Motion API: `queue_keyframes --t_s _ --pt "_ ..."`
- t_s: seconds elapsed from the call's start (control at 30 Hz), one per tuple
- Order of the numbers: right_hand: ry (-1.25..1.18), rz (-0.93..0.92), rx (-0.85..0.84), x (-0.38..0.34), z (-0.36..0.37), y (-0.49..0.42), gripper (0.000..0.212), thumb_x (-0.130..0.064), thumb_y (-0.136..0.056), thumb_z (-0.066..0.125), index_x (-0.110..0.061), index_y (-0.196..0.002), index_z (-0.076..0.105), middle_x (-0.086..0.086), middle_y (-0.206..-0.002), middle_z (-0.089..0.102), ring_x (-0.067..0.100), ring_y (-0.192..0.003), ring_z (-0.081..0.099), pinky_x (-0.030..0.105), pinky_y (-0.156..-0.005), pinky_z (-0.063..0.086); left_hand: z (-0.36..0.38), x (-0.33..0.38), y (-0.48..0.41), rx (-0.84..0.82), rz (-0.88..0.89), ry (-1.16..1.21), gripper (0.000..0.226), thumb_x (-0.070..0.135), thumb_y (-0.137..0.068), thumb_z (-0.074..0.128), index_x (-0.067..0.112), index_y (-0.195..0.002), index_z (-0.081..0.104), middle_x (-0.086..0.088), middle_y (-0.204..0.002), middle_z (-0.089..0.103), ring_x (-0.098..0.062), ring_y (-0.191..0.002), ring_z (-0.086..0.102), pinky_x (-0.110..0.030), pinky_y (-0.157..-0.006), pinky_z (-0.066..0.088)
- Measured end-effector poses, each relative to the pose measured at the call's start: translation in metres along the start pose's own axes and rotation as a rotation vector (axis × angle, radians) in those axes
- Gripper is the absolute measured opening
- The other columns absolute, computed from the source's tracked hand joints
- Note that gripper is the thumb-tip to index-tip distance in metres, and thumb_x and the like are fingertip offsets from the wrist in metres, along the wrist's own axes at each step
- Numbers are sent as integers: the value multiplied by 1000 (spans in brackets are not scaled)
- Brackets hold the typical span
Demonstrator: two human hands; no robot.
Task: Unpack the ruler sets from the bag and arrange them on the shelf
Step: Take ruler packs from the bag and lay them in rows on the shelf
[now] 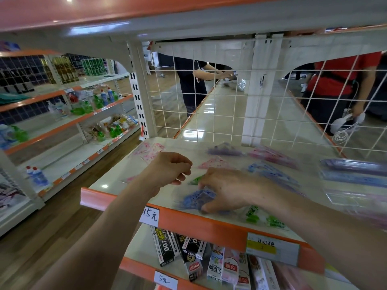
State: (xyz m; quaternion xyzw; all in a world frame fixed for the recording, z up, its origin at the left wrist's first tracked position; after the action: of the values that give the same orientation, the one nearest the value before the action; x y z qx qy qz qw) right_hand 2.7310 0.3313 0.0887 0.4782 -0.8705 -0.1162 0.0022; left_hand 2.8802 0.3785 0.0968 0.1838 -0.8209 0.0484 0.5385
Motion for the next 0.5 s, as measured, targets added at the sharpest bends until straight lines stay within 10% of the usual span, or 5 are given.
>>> queue_keyframes --t_s 0.5 --pt "-89 -58 172 -40 -25 -52 31 -37 -93 52 -25 -121 58 -4 -123 54 15 -110 52 28 -87 41 -80 -34 19 357 -34 -82 17 7 -91 52 15 -93 67 -4 -88 68 -14 -70 61 -28 -70 54"
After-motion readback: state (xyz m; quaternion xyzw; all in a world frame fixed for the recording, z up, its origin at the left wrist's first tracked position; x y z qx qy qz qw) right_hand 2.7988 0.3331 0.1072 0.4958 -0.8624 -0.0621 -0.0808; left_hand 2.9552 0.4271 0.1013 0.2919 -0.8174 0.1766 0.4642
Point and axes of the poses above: each hand's wrist, its own y-axis away from the middle knuckle, its own z-axis out of the palm, x = y × z, the point moved 3 cm from there along -y, towards the middle knuckle
